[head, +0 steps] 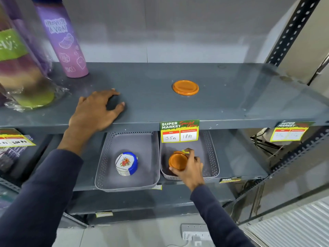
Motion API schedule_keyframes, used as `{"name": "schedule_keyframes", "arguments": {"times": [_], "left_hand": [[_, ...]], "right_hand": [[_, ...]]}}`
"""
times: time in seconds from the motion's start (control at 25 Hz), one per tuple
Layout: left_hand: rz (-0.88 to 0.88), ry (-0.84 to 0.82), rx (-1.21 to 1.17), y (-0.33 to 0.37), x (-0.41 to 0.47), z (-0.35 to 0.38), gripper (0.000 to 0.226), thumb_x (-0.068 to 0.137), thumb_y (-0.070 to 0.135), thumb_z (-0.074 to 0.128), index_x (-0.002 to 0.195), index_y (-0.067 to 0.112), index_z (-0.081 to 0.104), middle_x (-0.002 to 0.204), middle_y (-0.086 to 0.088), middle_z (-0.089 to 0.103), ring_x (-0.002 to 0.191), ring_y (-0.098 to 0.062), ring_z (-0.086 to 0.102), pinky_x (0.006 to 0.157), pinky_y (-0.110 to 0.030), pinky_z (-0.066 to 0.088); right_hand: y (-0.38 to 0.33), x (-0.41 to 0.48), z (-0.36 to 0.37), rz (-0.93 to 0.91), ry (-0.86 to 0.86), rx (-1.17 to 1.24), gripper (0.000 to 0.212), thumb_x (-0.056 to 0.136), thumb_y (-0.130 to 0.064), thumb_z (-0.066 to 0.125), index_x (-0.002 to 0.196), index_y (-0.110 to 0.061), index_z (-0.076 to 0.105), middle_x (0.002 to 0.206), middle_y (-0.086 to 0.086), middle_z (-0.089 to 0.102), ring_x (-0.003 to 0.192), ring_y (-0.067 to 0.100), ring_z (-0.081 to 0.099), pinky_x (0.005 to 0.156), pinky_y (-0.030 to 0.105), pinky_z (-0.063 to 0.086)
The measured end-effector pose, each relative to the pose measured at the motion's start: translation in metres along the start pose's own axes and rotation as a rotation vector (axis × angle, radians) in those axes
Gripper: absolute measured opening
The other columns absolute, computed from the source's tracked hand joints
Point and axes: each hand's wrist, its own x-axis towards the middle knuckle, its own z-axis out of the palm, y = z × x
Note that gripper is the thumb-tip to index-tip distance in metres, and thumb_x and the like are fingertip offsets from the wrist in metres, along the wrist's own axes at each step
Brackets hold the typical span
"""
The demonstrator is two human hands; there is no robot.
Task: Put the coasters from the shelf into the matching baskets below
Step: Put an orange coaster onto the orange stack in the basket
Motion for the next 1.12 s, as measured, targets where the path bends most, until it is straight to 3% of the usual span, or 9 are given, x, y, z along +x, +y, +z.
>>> {"name": "schedule_keyframes", "arguments": {"times": [0.24,0.6,0.76,0.92,1.12], "left_hand": [[0.021,-0.001,0.006,0.000,0.000,0.001,0.059,0.081,0.064,0.044,0.129,0.032,0.057,0.140,0.007,0.058,0.130,-0.024,0.050,0.104,-0.049,0.033],[0.015,-0.002,0.016,-0.002,0.002,0.002,0.058,0.082,0.063,0.045,0.129,0.031,0.058,0.142,0.011,0.056,0.132,-0.022,0.048,0.104,-0.048,0.032],[0.019,-0.005,0.028,-0.002,0.002,0.002,0.059,0.082,0.064,0.044,0.128,0.031,0.058,0.142,0.012,0.056,0.131,-0.022,0.049,0.102,-0.048,0.033],[0.017,-0.008,0.022,-0.002,0.001,0.002,0.058,0.083,0.064,0.044,0.129,0.031,0.057,0.144,0.012,0.055,0.132,-0.021,0.048,0.103,-0.048,0.032],[0.009,-0.019,0.003,-0.002,0.000,0.002,0.054,0.085,0.061,0.047,0.129,0.032,0.057,0.145,0.012,0.053,0.134,-0.019,0.046,0.104,-0.046,0.029]], "right_hand": [[0.013,0.034,0.026,0.100,-0.117,-0.102,0.091,0.074,-0.049,0.085,0.143,-0.029,0.028,0.131,0.017,0.057,0.129,0.038,0.046,0.104,0.046,0.033],[0.014,0.031,0.035,0.153,-0.073,-0.144,0.092,0.084,-0.055,0.075,0.152,-0.028,0.019,0.140,0.020,0.045,0.127,0.046,0.041,0.110,0.055,0.033],[0.011,0.031,0.033,0.117,-0.074,-0.187,0.081,0.092,-0.052,0.067,0.151,-0.022,0.020,0.138,0.018,0.054,0.134,0.040,0.040,0.110,0.053,0.028],[0.007,0.031,0.031,0.129,-0.050,-0.243,0.075,0.093,-0.046,0.067,0.148,-0.021,0.023,0.148,0.007,0.049,0.138,0.034,0.035,0.107,0.048,0.027],[0.004,0.033,0.030,0.231,-0.099,-0.269,0.082,0.087,-0.044,0.074,0.149,-0.024,0.023,0.146,0.009,0.049,0.144,0.033,0.028,0.109,0.047,0.026]]}}
